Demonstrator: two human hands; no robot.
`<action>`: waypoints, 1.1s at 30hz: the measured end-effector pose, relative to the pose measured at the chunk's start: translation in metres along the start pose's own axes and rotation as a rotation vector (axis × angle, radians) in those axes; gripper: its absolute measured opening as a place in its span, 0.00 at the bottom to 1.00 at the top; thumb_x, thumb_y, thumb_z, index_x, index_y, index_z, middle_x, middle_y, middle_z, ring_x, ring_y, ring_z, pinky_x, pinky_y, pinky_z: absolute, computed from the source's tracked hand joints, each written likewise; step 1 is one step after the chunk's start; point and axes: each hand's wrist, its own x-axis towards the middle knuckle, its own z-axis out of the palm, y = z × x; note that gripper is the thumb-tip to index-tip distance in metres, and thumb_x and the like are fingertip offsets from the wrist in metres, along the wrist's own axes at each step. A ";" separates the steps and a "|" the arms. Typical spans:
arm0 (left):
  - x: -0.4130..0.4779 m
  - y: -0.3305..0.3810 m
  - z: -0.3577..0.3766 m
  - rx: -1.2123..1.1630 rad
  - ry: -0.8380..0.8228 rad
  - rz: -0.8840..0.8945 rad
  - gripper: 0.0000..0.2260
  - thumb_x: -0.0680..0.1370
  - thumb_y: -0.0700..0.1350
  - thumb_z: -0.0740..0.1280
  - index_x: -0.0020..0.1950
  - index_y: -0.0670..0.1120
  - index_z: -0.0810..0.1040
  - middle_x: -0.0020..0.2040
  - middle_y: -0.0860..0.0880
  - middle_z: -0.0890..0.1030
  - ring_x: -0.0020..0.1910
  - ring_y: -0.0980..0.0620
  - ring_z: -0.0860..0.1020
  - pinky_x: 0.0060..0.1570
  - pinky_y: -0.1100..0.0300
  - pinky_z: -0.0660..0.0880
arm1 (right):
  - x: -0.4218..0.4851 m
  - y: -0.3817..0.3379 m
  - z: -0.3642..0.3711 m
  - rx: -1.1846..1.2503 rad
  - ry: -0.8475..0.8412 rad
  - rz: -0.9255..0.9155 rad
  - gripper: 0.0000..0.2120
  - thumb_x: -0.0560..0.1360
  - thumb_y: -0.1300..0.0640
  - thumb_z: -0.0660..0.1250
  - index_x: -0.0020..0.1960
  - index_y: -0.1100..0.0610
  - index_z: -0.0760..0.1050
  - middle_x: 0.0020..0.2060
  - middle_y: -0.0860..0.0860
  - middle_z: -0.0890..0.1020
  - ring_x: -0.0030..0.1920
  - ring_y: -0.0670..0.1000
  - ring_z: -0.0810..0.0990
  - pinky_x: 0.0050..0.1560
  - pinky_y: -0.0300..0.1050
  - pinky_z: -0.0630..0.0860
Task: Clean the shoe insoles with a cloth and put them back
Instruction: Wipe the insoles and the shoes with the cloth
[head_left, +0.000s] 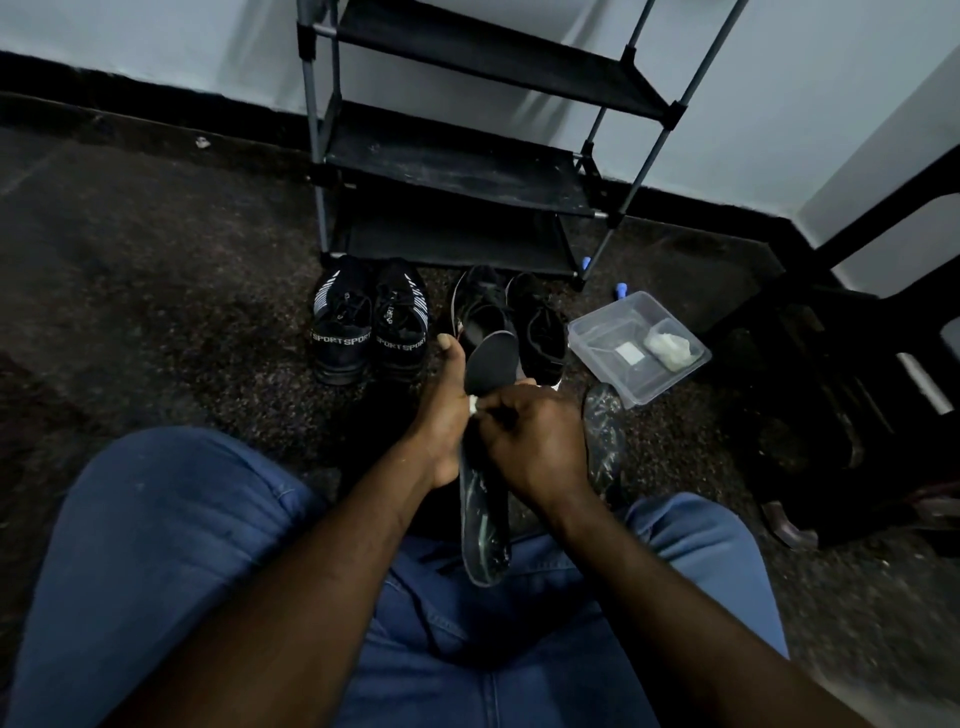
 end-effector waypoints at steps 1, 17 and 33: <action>-0.002 0.001 0.001 0.011 0.020 0.013 0.42 0.75 0.77 0.46 0.48 0.48 0.89 0.52 0.43 0.87 0.52 0.45 0.86 0.58 0.49 0.79 | 0.002 -0.004 -0.001 0.062 0.012 0.031 0.07 0.71 0.53 0.70 0.46 0.49 0.87 0.42 0.46 0.87 0.43 0.49 0.84 0.46 0.50 0.81; -0.004 0.006 0.003 -0.027 0.041 0.064 0.38 0.76 0.75 0.48 0.64 0.49 0.81 0.57 0.44 0.86 0.56 0.43 0.85 0.53 0.48 0.81 | 0.011 0.018 -0.018 -0.414 -0.009 -0.096 0.05 0.73 0.49 0.72 0.48 0.47 0.84 0.44 0.46 0.85 0.47 0.55 0.80 0.48 0.51 0.72; -0.005 0.003 0.002 0.055 0.052 0.044 0.41 0.75 0.77 0.47 0.62 0.49 0.84 0.56 0.45 0.86 0.55 0.47 0.85 0.56 0.50 0.80 | 0.006 -0.006 -0.001 0.042 0.034 0.038 0.08 0.71 0.52 0.70 0.48 0.48 0.86 0.44 0.46 0.87 0.45 0.50 0.83 0.48 0.50 0.81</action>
